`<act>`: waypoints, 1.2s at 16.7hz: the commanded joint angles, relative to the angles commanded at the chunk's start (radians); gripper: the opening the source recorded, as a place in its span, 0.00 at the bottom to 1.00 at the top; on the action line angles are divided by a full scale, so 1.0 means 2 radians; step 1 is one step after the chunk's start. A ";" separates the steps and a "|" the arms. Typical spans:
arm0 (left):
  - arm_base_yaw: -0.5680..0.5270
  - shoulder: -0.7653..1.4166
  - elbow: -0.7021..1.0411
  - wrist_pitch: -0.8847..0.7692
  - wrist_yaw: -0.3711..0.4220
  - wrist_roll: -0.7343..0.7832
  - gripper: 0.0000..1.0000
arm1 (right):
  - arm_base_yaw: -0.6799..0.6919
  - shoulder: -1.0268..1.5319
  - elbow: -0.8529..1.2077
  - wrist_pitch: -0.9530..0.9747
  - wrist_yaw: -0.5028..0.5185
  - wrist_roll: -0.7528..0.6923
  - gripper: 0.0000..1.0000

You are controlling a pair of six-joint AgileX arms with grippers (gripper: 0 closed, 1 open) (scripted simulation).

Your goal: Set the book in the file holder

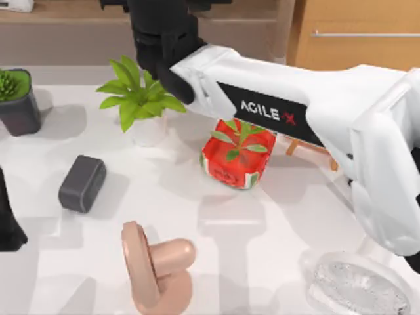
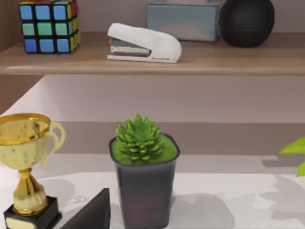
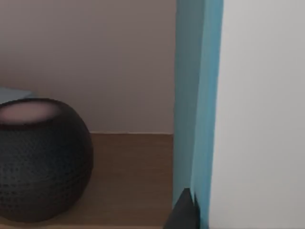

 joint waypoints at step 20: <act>0.000 0.000 0.000 0.000 0.000 0.000 1.00 | 0.002 -0.005 0.017 -0.024 0.000 0.002 0.00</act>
